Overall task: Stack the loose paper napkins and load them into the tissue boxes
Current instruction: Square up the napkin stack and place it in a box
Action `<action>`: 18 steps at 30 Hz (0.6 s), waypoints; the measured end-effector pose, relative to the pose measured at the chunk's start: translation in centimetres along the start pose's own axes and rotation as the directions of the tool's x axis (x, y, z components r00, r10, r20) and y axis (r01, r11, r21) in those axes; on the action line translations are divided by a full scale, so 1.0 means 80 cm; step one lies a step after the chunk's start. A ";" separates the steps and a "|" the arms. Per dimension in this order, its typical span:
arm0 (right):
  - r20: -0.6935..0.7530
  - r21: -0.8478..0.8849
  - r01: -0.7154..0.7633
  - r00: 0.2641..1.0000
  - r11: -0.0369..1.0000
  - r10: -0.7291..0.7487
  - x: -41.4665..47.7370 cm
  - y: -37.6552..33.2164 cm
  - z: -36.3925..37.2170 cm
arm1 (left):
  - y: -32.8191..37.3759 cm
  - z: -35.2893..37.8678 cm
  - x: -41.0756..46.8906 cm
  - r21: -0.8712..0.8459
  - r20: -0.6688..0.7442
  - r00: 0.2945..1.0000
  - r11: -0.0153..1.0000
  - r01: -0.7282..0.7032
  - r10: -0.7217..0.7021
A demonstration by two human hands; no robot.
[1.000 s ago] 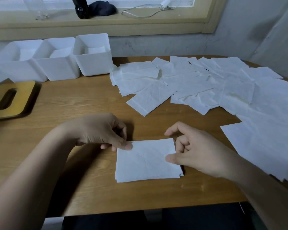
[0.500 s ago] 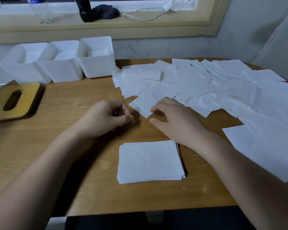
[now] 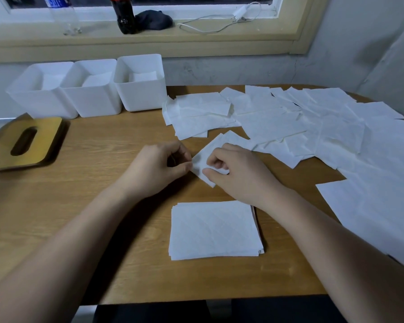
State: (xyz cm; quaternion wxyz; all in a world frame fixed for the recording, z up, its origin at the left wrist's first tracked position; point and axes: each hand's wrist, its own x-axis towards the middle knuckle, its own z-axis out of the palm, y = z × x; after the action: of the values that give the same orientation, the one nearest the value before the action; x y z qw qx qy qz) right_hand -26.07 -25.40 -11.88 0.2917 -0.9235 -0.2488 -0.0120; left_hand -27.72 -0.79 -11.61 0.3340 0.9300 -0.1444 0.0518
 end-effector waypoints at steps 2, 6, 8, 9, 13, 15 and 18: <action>-0.012 0.042 -0.014 1.000 0.999 0.014 -0.002 -0.001 -0.006 | -0.006 0.000 0.001 0.063 0.000 1.000 0.998 -0.030 0.030; 0.061 -0.098 -0.018 0.998 0.995 0.024 -0.005 -0.002 -0.017 | -0.012 0.000 0.003 0.129 0.016 1.000 0.992 -0.008 0.006; 0.070 -0.133 0.004 0.998 0.991 0.005 -0.007 -0.001 -0.015 | -0.012 0.000 0.003 0.134 0.009 1.000 0.991 0.002 -0.003; 0.061 -0.151 0.015 0.998 0.988 -0.005 -0.007 -0.002 -0.014 | -0.012 0.000 0.004 0.137 0.009 1.000 0.991 0.004 -0.005; 0.023 -0.223 0.030 0.999 0.974 -0.025 -0.007 -0.007 -0.014 | -0.011 0.000 0.004 0.150 0.009 1.000 0.989 0.014 -0.015; 0.009 -0.261 0.034 0.999 0.965 -0.033 -0.007 -0.010 -0.016 | -0.012 0.000 0.004 0.157 -0.002 1.000 0.987 0.016 -0.016; -0.044 -0.191 0.018 0.999 0.982 -0.027 -0.008 -0.008 -0.019 | -0.009 -0.001 0.002 0.150 0.005 1.000 0.988 0.024 -0.025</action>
State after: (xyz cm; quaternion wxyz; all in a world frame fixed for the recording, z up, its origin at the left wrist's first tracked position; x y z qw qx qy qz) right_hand -26.73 -26.03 -10.36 0.2077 -0.9437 -0.2503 -0.0605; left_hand -27.35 -0.24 -11.94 0.2632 0.9544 -0.1295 0.0553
